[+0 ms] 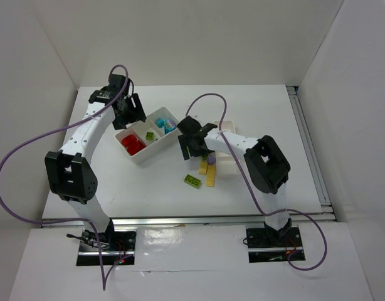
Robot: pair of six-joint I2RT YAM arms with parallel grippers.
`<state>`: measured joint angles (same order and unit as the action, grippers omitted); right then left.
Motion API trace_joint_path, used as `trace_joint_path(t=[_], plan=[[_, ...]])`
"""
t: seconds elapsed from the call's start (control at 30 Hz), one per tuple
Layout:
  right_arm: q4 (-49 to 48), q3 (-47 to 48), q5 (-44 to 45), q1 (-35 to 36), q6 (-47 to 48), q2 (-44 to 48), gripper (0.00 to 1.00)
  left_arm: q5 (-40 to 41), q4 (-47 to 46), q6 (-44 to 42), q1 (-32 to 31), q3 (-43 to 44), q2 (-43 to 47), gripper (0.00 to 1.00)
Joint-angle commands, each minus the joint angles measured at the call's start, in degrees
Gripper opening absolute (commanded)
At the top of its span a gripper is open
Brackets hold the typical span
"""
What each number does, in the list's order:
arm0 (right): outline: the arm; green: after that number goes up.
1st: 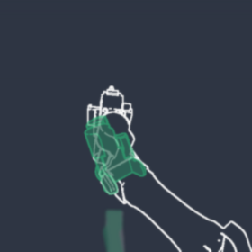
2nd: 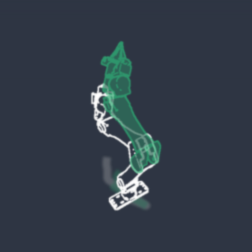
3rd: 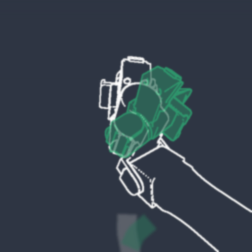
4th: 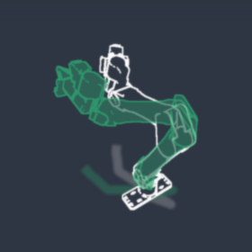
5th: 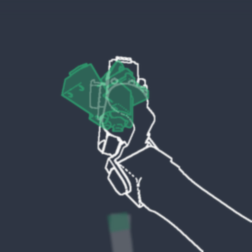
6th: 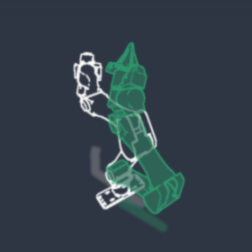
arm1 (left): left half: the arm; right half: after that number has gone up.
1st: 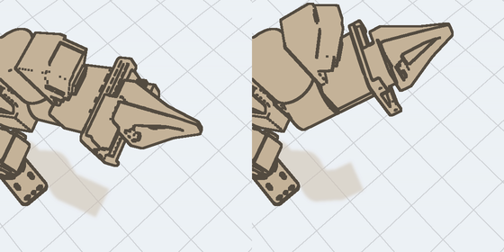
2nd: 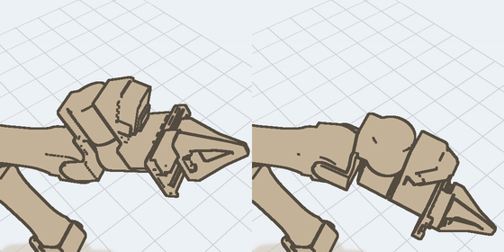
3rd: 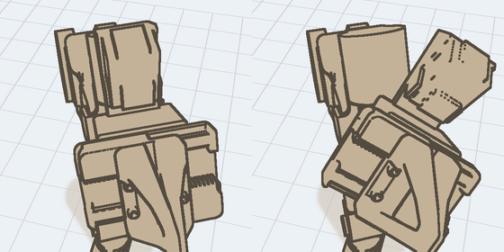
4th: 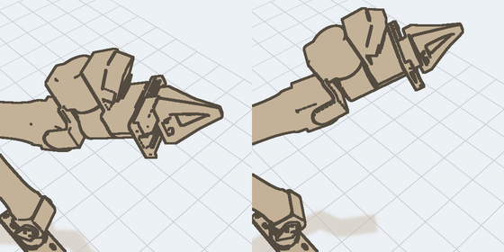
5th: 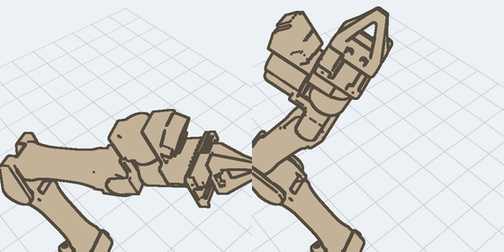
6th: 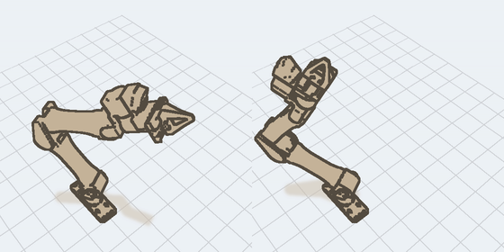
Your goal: Sort the legos into containers by color
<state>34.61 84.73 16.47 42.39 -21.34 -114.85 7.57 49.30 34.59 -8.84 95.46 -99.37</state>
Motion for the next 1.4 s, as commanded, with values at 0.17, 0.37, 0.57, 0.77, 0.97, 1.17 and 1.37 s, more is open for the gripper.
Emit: trace_joint_path(t=[0.17, 0.37, 0.57, 0.77, 0.97, 1.17, 1.37], plan=[[-1.04, 1.32, -1.70, 0.41, 0.86, 0.77, 0.87, -0.54, -0.78, -0.31, -0.21, -0.36, -0.47, 0.85], [-1.56, 0.27, -9.60, 0.94, 1.29, -0.47, 0.84, 0.78, -0.78, -0.31, -0.21, -0.36, -0.47, 0.85], [-4.02, 2.54, -20.85, 1.99, 6.83, 1.29, 0.82, 0.78, -0.78, -0.31, -0.21, -0.36, 0.06, 0.85], [-6.75, 1.41, -12.10, 1.99, 7.72, 6.82, 0.81, 1.30, -0.78, -0.31, -0.21, -0.36, 1.20, 0.85], [-2.28, 1.40, 0.83, 1.99, 5.70, 4.73, 0.94, 1.30, -0.78, -0.31, -0.21, -0.88, 1.20, 0.85], [-1.47, 0.88, 0.32, 1.47, 5.70, 0.86, 0.97, 1.30, -0.78, -0.31, -0.21, -0.89, 1.20, 0.83], [-3.50, -1.32, -2.22, 0.94, 4.39, -0.55, 0.88, 0.78, -0.78, -0.31, -0.21, -0.89, 1.20, 0.83]])
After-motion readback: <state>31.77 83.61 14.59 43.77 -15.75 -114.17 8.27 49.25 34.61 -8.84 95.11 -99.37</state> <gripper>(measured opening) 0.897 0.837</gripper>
